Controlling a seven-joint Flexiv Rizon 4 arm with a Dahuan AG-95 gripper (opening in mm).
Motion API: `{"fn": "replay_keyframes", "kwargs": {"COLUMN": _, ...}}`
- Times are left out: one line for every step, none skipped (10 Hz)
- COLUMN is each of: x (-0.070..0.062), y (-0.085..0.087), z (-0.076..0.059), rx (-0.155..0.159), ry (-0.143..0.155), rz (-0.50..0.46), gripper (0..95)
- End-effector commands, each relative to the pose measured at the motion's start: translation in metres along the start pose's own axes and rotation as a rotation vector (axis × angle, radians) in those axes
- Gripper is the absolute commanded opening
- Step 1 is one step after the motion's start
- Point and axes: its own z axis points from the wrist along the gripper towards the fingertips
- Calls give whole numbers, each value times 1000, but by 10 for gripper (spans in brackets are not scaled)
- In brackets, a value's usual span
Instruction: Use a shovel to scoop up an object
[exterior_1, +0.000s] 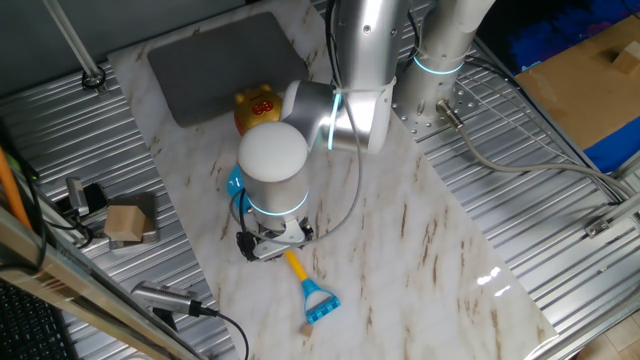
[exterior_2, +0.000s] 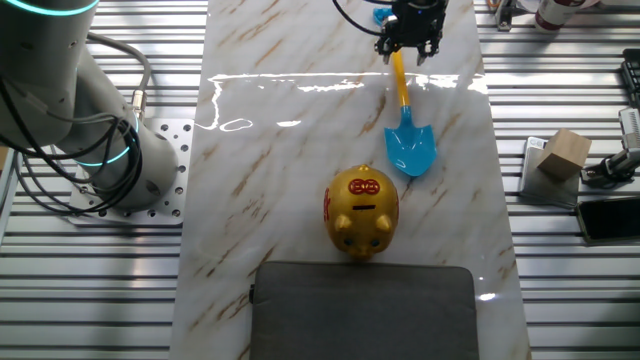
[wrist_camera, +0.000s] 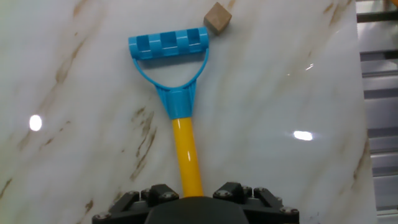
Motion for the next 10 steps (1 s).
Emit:
{"fn": "replay_keyframes", "kwargs": {"x": 0, "y": 1, "z": 2, "rx": 1, "ry": 1, "rz": -5, "gripper": 570}}
{"fn": "replay_keyframes", "kwargs": {"x": 1, "y": 3, "z": 5, "rx": 2, "ry": 0, "rz": -4, "gripper": 570}}
{"fn": "replay_keyframes", "kwargs": {"x": 1, "y": 4, "z": 6, "rx": 2, "ry": -2, "rz": -4, "gripper": 570}}
{"fn": "replay_keyframes", "kwargs": {"x": 1, "y": 5, "z": 7, "rx": 4, "ry": -1, "rz": -8, "gripper": 380}}
{"fn": "replay_keyframes", "kwargs": {"x": 1, "y": 5, "z": 9, "rx": 4, "ry": 2, "rz": -8, "gripper": 380}}
{"fn": "replay_keyframes", "kwargs": {"x": 1, "y": 6, "z": 11, "rx": 6, "ry": 2, "rz": -8, "gripper": 380}}
{"fn": "replay_keyframes", "kwargs": {"x": 1, "y": 6, "z": 14, "rx": 6, "ry": 1, "rz": -8, "gripper": 380}}
{"fn": "replay_keyframes", "kwargs": {"x": 1, "y": 6, "z": 16, "rx": 7, "ry": 1, "rz": -8, "gripper": 380}}
{"fn": "replay_keyframes", "kwargs": {"x": 1, "y": 6, "z": 18, "rx": 7, "ry": 0, "rz": -8, "gripper": 380}}
{"fn": "replay_keyframes", "kwargs": {"x": 1, "y": 7, "z": 20, "rx": 9, "ry": 0, "rz": -4, "gripper": 380}}
